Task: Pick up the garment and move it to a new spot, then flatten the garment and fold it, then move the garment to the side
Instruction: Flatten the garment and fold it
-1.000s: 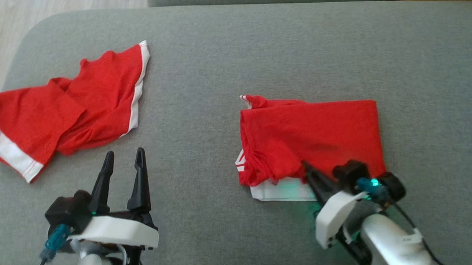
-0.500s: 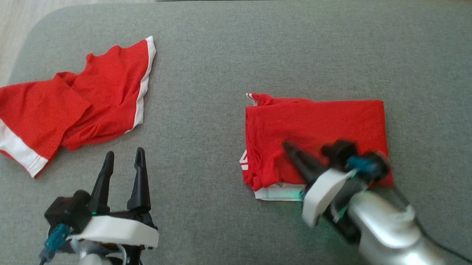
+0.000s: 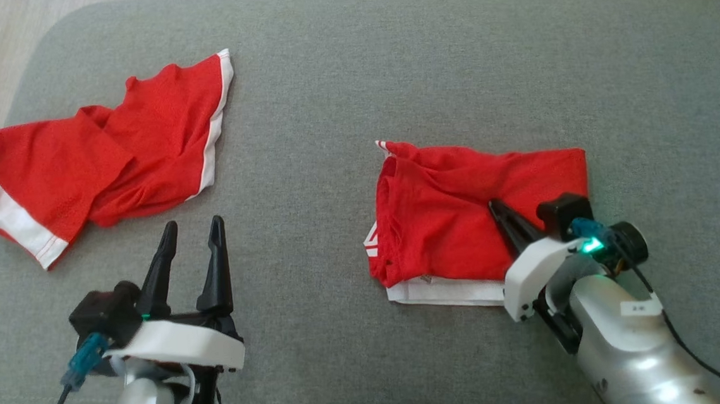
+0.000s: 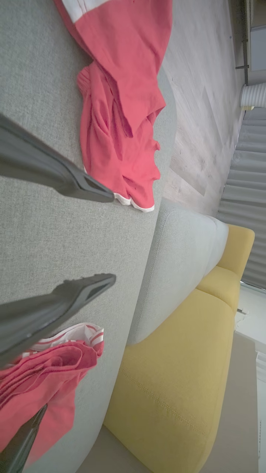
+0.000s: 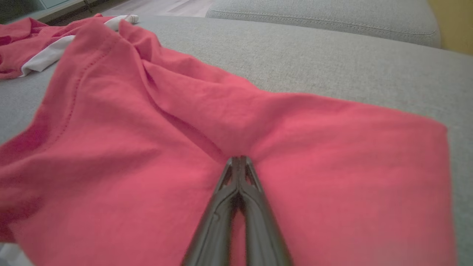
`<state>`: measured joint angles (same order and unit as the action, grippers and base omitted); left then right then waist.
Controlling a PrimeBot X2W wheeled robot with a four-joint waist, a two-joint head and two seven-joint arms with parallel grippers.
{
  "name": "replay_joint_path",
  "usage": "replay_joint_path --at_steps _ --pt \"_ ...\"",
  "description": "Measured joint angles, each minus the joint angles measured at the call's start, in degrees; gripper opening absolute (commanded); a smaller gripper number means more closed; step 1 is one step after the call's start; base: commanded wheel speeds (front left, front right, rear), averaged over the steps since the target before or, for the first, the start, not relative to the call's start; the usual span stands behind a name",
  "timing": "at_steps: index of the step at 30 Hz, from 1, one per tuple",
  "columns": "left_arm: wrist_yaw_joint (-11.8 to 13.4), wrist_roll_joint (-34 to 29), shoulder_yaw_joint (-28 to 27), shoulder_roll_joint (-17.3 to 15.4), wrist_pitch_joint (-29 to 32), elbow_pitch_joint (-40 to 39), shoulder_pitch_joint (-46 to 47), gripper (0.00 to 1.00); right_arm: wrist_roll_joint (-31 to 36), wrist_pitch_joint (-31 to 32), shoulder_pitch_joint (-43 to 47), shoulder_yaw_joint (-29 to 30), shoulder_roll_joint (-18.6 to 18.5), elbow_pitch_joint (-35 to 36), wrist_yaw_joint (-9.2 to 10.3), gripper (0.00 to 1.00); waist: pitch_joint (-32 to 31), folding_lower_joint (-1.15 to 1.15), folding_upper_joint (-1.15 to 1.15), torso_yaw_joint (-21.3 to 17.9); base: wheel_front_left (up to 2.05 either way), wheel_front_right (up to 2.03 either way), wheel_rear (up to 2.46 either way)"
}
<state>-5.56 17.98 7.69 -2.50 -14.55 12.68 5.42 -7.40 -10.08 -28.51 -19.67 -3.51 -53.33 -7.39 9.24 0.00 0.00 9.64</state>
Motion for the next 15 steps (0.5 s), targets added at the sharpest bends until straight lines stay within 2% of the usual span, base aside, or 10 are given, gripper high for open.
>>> replay_joint_path --at_steps 4,9,15 --pt "0.0 0.0 -0.5 0.0 0.0 0.0 0.0 1.0 -1.6 -1.6 -1.1 -0.4 0.0 0.2 0.0 0.0 -0.1 0.0 0.0 -0.8 0.0 0.0 0.0" --pt "0.0 0.0 -1.0 0.0 0.0 0.2 0.0 1.0 -3.2 -3.3 -1.2 -0.2 0.0 4.2 0.0 0.0 -0.9 0.0 0.0 -2.7 0.0 0.0 0.0" --pt "0.0 0.0 -1.1 0.0 0.0 -0.5 -0.1 1.0 -1.1 -4.1 -1.1 5.5 0.0 12.1 0.0 0.0 -2.4 0.0 0.0 -5.6 0.0 0.0 0.0"
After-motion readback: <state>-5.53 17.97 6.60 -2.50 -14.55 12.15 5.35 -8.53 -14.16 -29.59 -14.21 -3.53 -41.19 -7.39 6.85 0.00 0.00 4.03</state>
